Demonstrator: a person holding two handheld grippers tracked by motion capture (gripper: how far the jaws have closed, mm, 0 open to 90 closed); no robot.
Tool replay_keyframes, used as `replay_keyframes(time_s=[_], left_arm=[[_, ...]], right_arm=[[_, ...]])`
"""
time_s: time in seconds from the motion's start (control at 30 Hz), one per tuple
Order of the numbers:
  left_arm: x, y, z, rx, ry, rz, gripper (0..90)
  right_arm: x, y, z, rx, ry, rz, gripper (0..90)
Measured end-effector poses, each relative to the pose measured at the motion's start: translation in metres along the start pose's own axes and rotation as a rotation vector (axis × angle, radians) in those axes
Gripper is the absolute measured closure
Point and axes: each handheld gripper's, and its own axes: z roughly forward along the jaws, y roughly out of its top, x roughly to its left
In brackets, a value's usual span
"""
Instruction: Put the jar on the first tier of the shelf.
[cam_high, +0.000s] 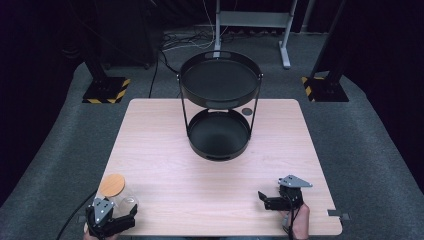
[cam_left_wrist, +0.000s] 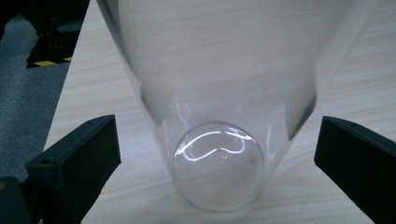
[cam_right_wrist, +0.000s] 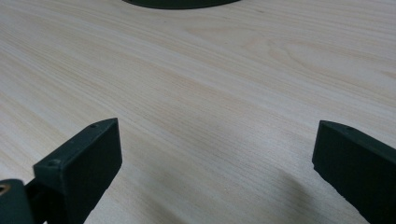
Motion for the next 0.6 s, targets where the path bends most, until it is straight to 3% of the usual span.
replay_keyframes(time_s=[0.33,0.43,0.6], left_arm=[[0.003,0.009,-0.007,-0.001,-0.019,0.011,0.0],[0.002,0.015,-0.009,-0.011,-0.03,0.036,0.0],[0.003,0.025,-0.013,-0.024,-0.02,0.045,0.0]], right_arm=[[0.0,0.001,0.001,0.014,0.008,-0.007,0.8],[0.0,0.0,0.001,0.01,0.01,-0.004,0.8],[0.0,0.0,0.001,0.008,0.016,-0.003,1.0]])
